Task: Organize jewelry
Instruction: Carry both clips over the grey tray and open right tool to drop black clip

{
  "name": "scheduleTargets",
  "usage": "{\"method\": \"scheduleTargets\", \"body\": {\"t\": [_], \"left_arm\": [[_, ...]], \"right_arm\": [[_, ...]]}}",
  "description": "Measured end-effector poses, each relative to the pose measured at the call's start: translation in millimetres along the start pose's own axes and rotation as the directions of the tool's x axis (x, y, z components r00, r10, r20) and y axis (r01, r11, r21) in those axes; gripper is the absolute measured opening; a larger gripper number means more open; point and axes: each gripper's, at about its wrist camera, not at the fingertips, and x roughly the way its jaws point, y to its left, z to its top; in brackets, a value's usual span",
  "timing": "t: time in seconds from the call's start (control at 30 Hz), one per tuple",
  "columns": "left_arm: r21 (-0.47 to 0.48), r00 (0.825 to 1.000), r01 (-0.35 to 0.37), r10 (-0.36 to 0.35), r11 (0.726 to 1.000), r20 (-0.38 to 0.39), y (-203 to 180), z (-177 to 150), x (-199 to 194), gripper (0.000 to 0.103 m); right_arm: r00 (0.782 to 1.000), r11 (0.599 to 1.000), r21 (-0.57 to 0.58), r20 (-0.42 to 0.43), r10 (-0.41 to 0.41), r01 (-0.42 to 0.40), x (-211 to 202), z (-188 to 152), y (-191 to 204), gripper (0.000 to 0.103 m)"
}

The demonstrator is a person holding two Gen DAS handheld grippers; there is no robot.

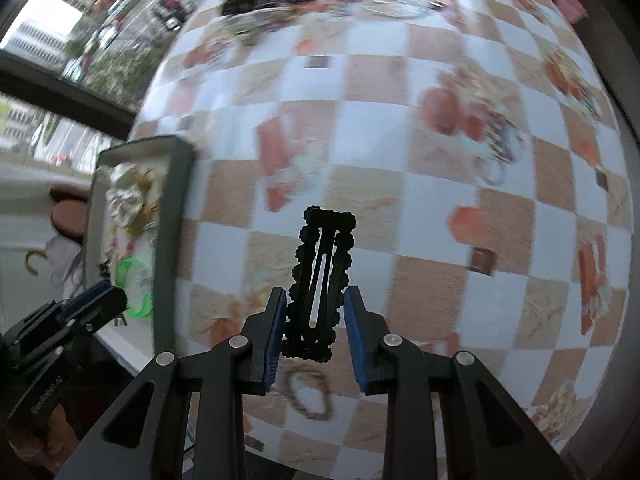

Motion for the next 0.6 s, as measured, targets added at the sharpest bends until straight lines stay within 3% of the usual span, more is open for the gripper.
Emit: {"method": "scheduleTargets", "body": {"t": [0.37,0.6], "left_arm": [[-0.194,0.997,-0.071,0.072,0.978,0.001,88,-42,-13,0.023],[-0.244,0.996,-0.091,0.084,0.966,-0.039,117,-64,-4,0.023]], "right_arm": [[0.998,0.973,-0.224,-0.049,0.044,-0.054,17,13,99,0.032],[0.994,0.945,-0.318,-0.1,0.051,-0.081,39,15,150,0.032]]}}
